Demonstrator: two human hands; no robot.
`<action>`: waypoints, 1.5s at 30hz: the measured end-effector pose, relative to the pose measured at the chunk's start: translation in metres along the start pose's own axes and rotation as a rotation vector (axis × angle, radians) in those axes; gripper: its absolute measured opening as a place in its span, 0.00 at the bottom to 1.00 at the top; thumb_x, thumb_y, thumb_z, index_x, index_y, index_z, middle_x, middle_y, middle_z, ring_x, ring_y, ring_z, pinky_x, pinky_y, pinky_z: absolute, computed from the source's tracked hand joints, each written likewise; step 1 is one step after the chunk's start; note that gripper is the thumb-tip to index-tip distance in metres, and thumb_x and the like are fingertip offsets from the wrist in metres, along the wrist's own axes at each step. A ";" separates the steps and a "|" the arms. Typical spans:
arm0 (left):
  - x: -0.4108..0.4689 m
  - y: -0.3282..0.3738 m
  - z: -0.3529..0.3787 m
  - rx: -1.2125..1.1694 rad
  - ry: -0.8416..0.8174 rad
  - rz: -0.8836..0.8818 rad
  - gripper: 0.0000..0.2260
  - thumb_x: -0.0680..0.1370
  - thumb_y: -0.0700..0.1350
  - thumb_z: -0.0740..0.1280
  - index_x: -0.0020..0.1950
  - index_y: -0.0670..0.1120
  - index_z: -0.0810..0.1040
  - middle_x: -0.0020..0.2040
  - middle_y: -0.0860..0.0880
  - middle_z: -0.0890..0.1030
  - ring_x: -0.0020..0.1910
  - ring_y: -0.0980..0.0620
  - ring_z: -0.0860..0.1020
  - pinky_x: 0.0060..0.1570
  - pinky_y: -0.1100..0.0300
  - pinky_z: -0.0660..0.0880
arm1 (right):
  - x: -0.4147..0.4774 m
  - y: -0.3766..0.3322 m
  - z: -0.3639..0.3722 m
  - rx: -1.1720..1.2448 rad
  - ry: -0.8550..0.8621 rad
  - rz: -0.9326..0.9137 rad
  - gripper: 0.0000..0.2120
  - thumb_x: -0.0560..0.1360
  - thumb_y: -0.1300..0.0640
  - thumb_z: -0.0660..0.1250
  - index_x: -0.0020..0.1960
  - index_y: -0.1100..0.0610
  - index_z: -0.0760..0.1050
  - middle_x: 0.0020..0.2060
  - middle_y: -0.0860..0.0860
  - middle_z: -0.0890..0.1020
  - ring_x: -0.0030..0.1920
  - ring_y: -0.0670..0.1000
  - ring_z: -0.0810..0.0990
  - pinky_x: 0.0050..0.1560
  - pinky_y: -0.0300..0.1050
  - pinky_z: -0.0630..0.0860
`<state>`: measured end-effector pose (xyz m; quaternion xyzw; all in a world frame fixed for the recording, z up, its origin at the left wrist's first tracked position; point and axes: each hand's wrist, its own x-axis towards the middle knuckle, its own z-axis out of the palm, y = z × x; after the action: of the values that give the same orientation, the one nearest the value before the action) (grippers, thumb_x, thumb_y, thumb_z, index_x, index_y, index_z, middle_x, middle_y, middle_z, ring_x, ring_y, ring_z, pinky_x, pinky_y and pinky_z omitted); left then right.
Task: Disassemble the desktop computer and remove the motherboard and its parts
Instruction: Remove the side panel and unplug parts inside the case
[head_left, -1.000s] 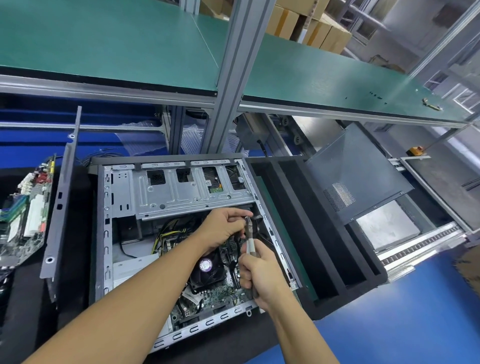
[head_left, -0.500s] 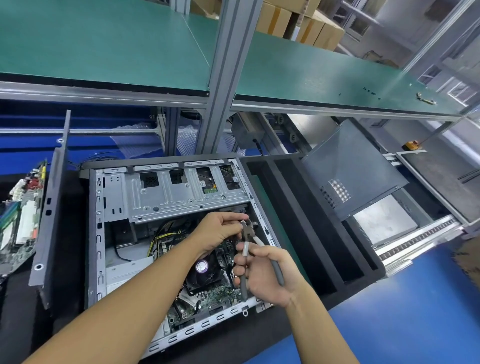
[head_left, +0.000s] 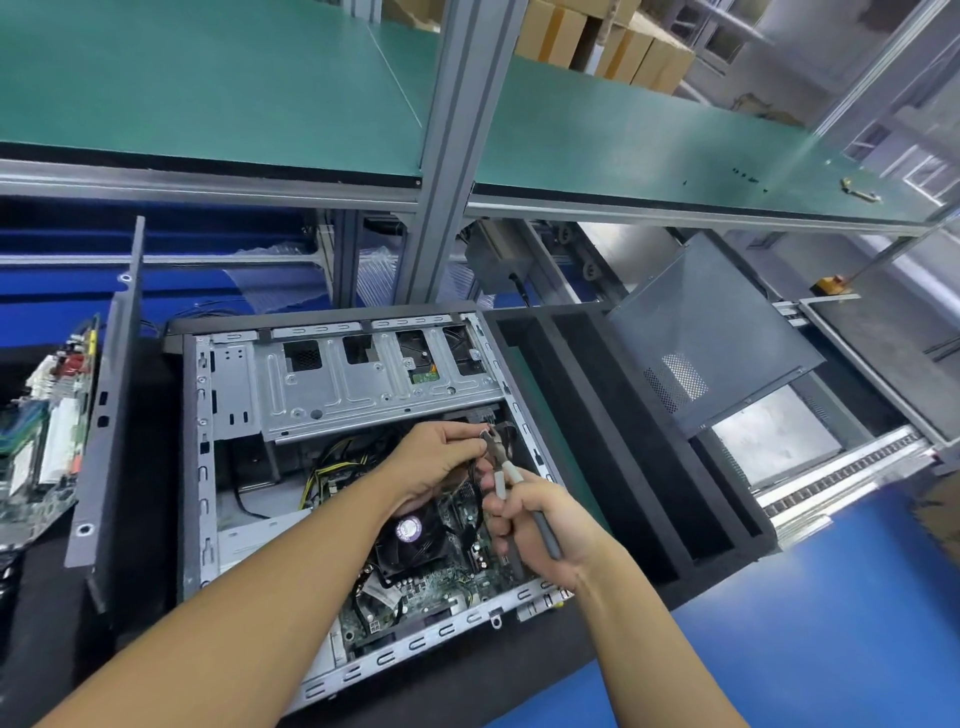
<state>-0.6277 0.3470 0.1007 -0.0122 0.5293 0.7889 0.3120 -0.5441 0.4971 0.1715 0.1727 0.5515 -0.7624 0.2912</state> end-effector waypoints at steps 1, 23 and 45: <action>0.000 -0.001 0.000 -0.008 0.003 -0.018 0.10 0.78 0.36 0.69 0.56 0.46 0.82 0.45 0.43 0.86 0.40 0.53 0.83 0.42 0.62 0.79 | 0.000 0.001 -0.002 -0.029 0.003 -0.008 0.20 0.60 0.67 0.60 0.52 0.59 0.68 0.35 0.51 0.68 0.33 0.49 0.64 0.35 0.46 0.60; -0.002 -0.003 -0.002 0.084 -0.062 0.034 0.15 0.75 0.36 0.73 0.59 0.50 0.83 0.49 0.41 0.86 0.46 0.53 0.83 0.56 0.60 0.77 | 0.008 -0.015 -0.017 -0.288 0.098 0.409 0.12 0.81 0.43 0.62 0.57 0.50 0.75 0.39 0.54 0.81 0.45 0.58 0.83 0.49 0.60 0.80; -0.003 0.000 -0.003 0.017 -0.074 0.051 0.15 0.75 0.34 0.72 0.56 0.50 0.85 0.51 0.39 0.85 0.47 0.50 0.85 0.48 0.63 0.79 | 0.013 0.012 0.005 -0.486 0.378 0.060 0.16 0.81 0.50 0.61 0.37 0.53 0.64 0.22 0.47 0.65 0.22 0.48 0.58 0.23 0.40 0.57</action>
<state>-0.6257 0.3432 0.1003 0.0334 0.5242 0.7920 0.3112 -0.5462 0.4865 0.1565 0.2530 0.7567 -0.5535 0.2387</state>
